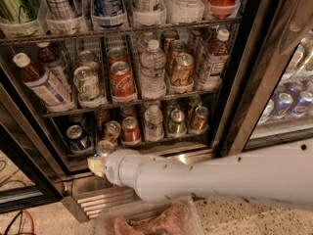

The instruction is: Pick pepsi can from bottom shelf of fridge

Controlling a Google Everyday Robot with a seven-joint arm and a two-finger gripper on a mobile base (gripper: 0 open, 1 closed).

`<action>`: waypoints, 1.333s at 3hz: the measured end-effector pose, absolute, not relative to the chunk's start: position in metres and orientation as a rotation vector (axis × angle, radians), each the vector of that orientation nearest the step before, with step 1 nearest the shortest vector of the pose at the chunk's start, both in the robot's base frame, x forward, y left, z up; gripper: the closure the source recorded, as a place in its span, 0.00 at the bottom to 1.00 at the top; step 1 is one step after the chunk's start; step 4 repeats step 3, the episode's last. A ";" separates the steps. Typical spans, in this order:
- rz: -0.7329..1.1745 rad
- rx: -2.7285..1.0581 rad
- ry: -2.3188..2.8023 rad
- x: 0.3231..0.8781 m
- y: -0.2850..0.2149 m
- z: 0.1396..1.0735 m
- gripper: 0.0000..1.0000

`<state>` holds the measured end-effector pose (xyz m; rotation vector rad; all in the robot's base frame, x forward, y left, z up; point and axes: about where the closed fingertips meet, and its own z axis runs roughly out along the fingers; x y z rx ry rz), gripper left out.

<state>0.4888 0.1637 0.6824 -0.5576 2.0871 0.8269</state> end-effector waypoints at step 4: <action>0.863 -0.305 2.215 0.386 0.141 0.660 1.00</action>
Offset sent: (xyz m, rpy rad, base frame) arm -0.1280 -0.0253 -0.0308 0.1120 0.2282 -0.1840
